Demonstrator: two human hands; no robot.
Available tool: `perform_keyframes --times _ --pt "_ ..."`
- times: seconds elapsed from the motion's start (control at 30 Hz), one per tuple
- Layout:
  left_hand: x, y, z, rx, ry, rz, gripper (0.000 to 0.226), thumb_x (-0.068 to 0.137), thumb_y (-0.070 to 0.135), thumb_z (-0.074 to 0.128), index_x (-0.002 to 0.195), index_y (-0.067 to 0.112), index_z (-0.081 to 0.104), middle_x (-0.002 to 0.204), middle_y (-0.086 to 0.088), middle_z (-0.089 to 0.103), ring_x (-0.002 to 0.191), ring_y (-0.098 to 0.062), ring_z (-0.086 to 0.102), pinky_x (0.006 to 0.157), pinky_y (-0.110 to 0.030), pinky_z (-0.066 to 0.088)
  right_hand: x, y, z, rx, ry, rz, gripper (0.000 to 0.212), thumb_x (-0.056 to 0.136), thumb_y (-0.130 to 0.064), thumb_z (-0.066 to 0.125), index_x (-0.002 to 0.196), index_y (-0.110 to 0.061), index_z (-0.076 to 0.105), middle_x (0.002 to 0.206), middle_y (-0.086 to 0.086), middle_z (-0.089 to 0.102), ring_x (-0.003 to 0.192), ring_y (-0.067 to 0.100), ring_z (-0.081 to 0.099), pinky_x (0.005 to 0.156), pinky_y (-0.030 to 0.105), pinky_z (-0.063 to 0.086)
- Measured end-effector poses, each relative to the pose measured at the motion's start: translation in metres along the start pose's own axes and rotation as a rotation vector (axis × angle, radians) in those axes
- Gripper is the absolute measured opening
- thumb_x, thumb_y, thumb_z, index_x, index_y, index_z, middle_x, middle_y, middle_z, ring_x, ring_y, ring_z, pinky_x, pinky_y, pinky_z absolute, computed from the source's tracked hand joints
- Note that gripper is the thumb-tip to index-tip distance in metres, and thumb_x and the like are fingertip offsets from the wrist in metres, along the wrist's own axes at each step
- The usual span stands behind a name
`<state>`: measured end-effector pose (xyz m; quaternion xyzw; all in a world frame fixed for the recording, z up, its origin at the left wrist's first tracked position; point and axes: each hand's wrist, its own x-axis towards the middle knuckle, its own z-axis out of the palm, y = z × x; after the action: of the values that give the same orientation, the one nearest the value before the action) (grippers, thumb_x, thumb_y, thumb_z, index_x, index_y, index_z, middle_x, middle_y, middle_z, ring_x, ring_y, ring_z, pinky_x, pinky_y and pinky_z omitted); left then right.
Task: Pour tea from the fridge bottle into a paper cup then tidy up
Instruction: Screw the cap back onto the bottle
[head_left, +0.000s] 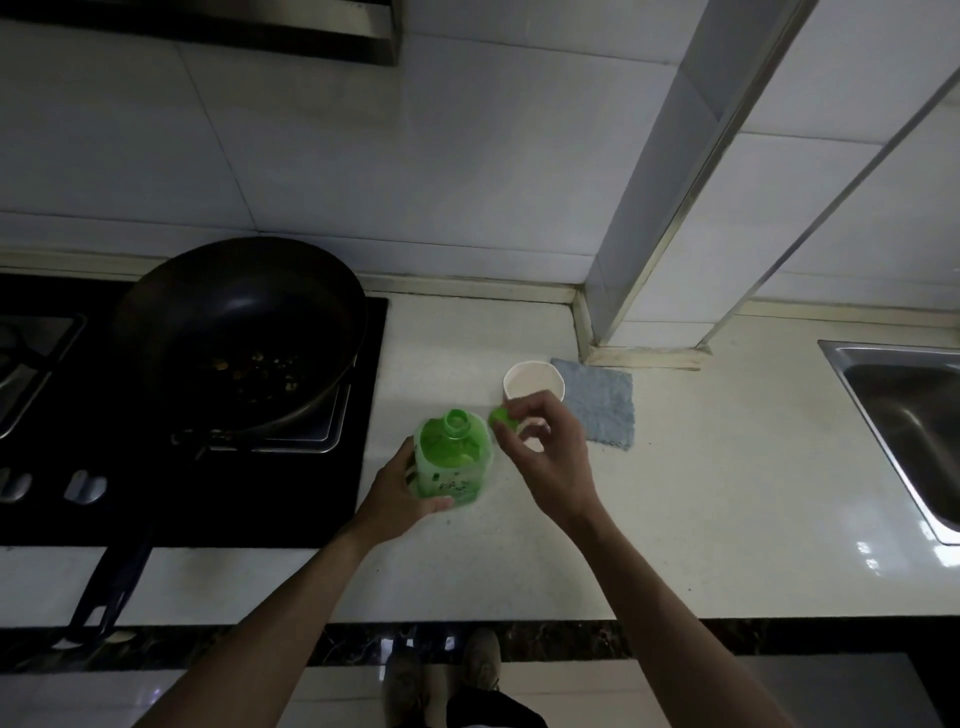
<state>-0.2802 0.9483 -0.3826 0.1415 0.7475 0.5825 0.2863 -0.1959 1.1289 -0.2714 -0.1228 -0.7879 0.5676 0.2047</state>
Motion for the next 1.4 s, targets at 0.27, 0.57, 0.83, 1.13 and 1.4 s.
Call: perform_keyframes --times 0.27,0.57,0.83,1.13,1.4 --pt "0.002 -0.001 0.001 -0.012 -0.017 0.002 0.077 0.066 -0.004 0.084 0.127 0.028 0.049 0.118 0.004 0.064 0.108 -0.003 0.063 0.082 -0.023 0.057 0.018 -0.018 0.018 -0.303 -0.135 -0.106 0.022 0.08 -0.025 0.078 0.087 -0.026 0.058 0.099 -0.007 0.064 0.085 0.005 0.056 0.069 0.013 0.045" --pt "0.002 -0.002 0.001 -0.003 -0.013 -0.013 0.076 0.066 0.003 0.086 0.122 0.039 0.049 0.119 0.005 0.064 0.11 -0.007 0.062 0.085 -0.027 0.057 0.03 -0.031 0.012 -0.541 -0.407 -0.287 0.028 0.089 -0.021 0.07 0.115 -0.012 0.067 0.106 0.001 0.069 0.094 0.014 0.058 0.085 0.027 0.048" --pt "0.0 0.004 0.001 0.008 -0.011 -0.065 0.077 0.066 0.006 0.086 0.117 0.046 0.046 0.116 0.012 0.063 0.107 -0.001 0.061 0.077 -0.016 0.055 0.051 -0.05 0.013 -0.861 -0.733 -0.442 0.033 0.091 -0.008 0.064 0.124 -0.007 0.064 0.116 0.011 0.066 0.106 0.026 0.056 0.09 0.034 0.044" --pt "0.0 0.006 0.0 -0.003 -0.012 -0.069 0.078 0.067 0.003 0.085 0.113 0.051 0.045 0.115 0.009 0.065 0.108 -0.004 0.062 0.082 -0.02 0.056 0.04 -0.049 0.015 -1.081 -0.631 -0.203 0.063 0.097 -0.06 0.034 0.069 -0.008 0.055 0.063 0.003 0.052 0.057 0.021 0.059 0.059 0.036 0.052" --pt "-0.001 0.006 0.002 -0.015 -0.009 -0.065 0.077 0.067 0.003 0.085 0.113 0.05 0.045 0.115 0.01 0.064 0.105 0.001 0.061 0.081 -0.021 0.057 0.033 -0.041 0.009 -0.781 -0.643 -0.282 0.059 0.092 -0.031 0.064 0.145 -0.025 0.039 0.127 0.005 0.053 0.114 0.018 0.052 0.089 0.031 0.041"
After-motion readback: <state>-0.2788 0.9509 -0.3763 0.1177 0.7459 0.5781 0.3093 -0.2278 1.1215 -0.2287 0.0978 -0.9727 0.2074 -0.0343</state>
